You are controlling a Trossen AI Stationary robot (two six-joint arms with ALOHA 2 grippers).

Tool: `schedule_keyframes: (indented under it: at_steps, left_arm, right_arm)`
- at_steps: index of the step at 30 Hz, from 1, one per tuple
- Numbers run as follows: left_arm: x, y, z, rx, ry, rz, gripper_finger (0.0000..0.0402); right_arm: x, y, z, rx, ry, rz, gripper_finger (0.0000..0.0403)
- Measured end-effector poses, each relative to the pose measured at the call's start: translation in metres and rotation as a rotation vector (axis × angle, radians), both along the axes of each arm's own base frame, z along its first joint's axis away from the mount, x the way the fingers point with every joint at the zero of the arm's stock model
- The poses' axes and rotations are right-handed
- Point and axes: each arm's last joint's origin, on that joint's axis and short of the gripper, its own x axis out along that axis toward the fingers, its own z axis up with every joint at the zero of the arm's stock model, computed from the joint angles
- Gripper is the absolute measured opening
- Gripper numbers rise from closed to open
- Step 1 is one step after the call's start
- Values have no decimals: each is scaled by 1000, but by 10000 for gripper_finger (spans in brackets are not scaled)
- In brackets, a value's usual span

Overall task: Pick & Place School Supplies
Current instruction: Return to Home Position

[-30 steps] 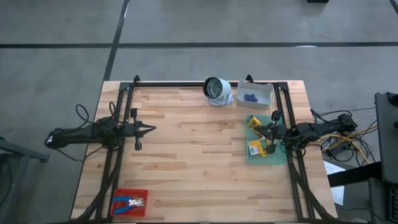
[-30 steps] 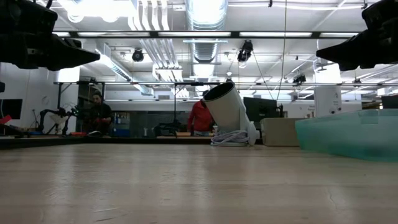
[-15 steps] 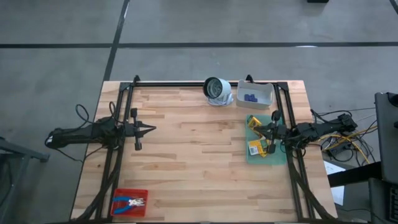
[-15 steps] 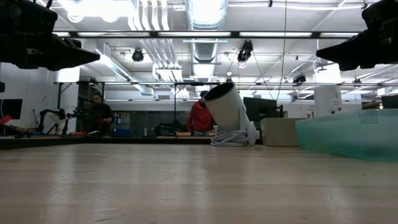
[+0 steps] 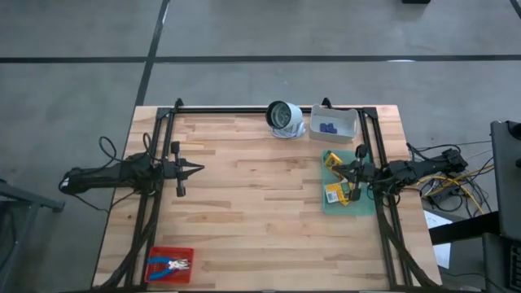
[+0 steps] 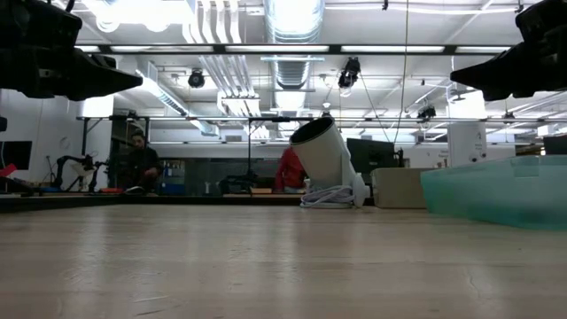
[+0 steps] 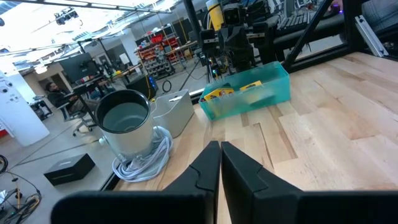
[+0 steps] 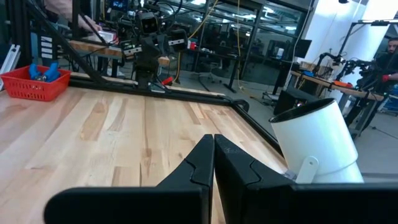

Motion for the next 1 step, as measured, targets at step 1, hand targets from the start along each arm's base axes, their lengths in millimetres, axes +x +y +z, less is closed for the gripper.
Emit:
schedule_keyframes:
  at_steps: [1]
  left_arm:
    - [0, 0, 0, 0, 0, 0, 19]
  right_arm:
    - [0, 0, 0, 0, 0, 0, 8]
